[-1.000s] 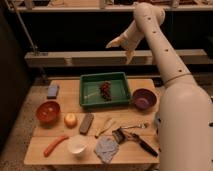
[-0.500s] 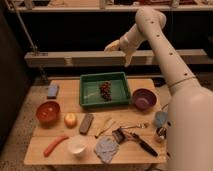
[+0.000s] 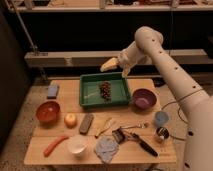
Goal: Place grapes in metal cup
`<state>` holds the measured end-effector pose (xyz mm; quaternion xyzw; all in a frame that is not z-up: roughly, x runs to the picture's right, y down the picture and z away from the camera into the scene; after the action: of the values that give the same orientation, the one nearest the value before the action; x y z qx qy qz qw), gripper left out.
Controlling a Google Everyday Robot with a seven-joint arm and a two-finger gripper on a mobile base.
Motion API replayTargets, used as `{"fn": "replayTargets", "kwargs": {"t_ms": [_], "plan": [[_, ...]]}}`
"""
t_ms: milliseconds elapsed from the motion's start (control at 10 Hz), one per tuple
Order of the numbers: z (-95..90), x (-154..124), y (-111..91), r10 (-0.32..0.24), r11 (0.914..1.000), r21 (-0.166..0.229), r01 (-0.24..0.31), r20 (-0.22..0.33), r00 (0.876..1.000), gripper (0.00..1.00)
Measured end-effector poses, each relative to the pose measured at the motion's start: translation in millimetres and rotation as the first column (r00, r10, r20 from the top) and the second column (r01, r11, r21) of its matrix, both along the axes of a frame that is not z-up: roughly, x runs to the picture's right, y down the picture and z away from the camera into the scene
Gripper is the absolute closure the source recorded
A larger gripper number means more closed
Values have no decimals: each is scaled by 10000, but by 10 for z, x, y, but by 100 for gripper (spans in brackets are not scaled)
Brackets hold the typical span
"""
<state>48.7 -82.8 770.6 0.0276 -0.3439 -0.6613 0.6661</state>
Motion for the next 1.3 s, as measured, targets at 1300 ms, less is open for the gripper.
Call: {"fn": "replayTargets", "kwargs": {"t_ms": [1300], "plan": [[745,-145,195,-1543,9711,1572,1798,-1617,9747,20]]}}
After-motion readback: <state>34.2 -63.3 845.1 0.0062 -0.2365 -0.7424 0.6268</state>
